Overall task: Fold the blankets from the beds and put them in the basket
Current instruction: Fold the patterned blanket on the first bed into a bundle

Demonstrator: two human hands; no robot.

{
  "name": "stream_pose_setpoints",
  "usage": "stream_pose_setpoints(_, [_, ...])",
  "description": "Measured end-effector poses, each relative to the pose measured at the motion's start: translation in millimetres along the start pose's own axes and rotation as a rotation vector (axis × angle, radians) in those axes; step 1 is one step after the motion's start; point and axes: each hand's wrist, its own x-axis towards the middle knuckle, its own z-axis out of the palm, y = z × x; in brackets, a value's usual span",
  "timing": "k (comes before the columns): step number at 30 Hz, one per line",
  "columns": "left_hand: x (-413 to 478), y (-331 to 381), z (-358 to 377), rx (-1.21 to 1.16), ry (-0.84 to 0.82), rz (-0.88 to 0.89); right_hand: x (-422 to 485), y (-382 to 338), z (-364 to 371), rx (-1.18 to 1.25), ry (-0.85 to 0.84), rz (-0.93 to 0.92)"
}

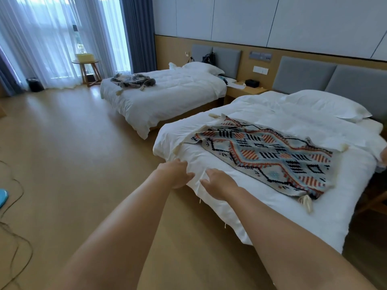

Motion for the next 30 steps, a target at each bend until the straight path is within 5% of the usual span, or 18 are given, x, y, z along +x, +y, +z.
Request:
stream_pose_setpoints(10, [183,-96,-40,-0.005,-0.018,0.091,184,-22,-23,0.035,0.018,0.124])
stream_pose_setpoints(30, [587,-122,-114,0.027,-0.102,0.213,574,85,-102,0.181,-0.014,0.274])
